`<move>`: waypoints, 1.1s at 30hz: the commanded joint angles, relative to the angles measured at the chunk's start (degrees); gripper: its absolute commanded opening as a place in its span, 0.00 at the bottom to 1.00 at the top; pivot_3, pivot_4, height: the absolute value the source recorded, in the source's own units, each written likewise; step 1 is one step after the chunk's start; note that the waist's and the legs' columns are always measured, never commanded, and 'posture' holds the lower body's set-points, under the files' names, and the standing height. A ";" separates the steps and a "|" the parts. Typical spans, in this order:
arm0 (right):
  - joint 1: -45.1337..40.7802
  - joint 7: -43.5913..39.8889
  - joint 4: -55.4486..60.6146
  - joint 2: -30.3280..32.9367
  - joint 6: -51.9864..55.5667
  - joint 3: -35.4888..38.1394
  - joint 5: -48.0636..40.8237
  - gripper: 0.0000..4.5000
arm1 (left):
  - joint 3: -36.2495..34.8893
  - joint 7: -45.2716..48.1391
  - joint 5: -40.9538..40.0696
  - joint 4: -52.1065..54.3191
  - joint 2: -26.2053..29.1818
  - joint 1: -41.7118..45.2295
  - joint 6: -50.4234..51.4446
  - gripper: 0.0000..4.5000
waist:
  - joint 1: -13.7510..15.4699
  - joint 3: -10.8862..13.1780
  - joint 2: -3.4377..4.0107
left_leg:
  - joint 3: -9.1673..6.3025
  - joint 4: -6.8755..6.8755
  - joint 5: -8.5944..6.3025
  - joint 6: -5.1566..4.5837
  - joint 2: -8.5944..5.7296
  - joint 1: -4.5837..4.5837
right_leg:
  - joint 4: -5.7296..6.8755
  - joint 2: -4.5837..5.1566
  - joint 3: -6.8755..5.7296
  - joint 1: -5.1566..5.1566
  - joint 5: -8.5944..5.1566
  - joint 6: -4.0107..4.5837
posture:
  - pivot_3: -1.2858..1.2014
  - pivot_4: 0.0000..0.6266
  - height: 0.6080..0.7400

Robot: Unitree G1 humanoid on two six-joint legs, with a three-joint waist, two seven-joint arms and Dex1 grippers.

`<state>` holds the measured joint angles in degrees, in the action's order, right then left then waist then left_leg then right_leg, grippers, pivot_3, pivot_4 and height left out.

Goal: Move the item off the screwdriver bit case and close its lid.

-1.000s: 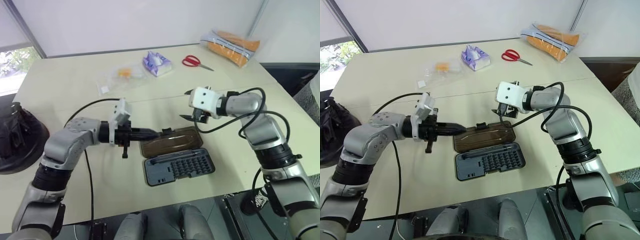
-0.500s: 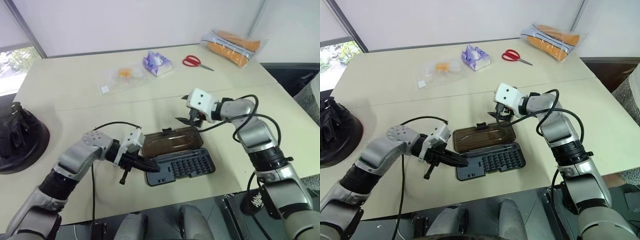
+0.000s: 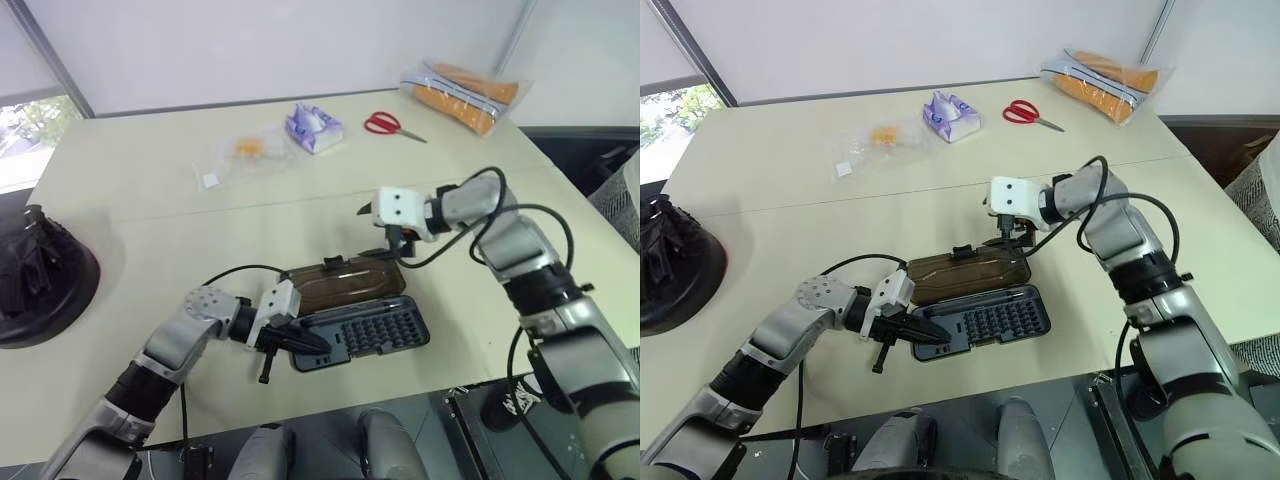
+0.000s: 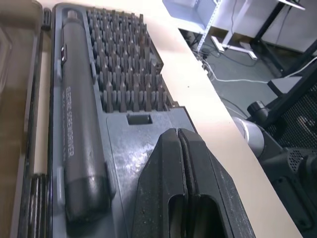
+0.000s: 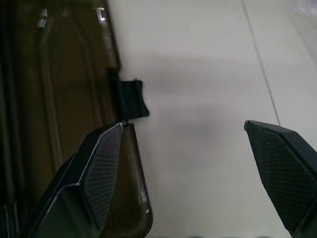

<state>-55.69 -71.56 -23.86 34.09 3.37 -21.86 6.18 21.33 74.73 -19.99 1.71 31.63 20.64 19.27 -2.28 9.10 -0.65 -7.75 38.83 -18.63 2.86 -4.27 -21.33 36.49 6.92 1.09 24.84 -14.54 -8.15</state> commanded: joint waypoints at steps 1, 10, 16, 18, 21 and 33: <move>-4.15 -2.27 -8.97 -1.85 -6.46 -1.00 1.23 0.91 | 0.34 -2.12 2.81 -2.50 0.11 -0.35 0.56 0.01 | 0.17 0.00 0.00 | -0.01 0.02 0.00 0.00 0.00 -0.01 | 0.00 0.00 -0.03 -0.02 0.00 0.00 | 0.52 0.24 1.00; -7.79 -2.24 -26.42 -5.65 -13.08 -1.20 3.81 0.91 | -0.60 -3.42 2.72 -1.54 -0.03 -0.25 0.85 0.01 | 0.09 -0.01 0.02 | -0.15 0.06 0.00 0.01 -0.01 0.00 | 0.00 0.00 -0.03 -0.04 0.00 0.00 | 0.52 0.24 1.00; -7.47 -1.51 -30.08 -6.19 -14.23 -0.43 4.48 0.91 | -0.83 -3.97 2.63 -1.52 -0.04 0.20 0.90 0.01 | -0.12 -0.03 0.05 | -0.16 0.05 0.00 0.01 -0.01 0.01 | 0.02 0.00 -0.03 -0.04 0.00 0.00 | 0.52 0.24 1.00; -7.31 -1.19 -30.54 -6.46 -13.95 0.01 4.21 0.91 | -0.90 -4.06 2.54 -1.61 -0.07 0.44 0.95 0.01 | -0.12 -0.03 0.05 | -0.16 0.05 0.00 0.01 -0.01 0.01 | 0.02 0.00 -0.04 -0.04 0.00 0.00 | 0.52 0.24 1.00; -7.14 -1.89 -30.09 -7.07 -12.17 1.15 3.05 0.91 | -1.03 -4.22 2.54 -1.83 -0.10 0.55 0.81 0.01 | -0.14 -0.03 0.05 | -0.16 0.06 0.00 0.01 -0.01 0.01 | 0.02 0.00 -0.04 -0.04 0.00 0.00 | 0.52 0.24 1.00; -5.81 -1.93 -29.93 -9.46 -6.03 4.10 1.45 0.62 | -1.55 -5.45 2.75 -2.02 -0.17 0.33 0.45 0.00 | -0.13 -0.03 0.06 | -0.17 0.06 0.00 0.01 -0.01 0.01 | 0.07 0.00 -0.03 -0.03 0.00 0.00 | 0.52 0.24 1.00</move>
<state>-61.55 -73.86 -54.42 25.11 -2.92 -19.11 8.52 20.90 71.71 -19.50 1.36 30.95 21.41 19.20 -2.41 9.07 -0.60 -7.92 38.89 -18.63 2.87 -4.28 -21.32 36.55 6.92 1.06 24.81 -14.54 -8.15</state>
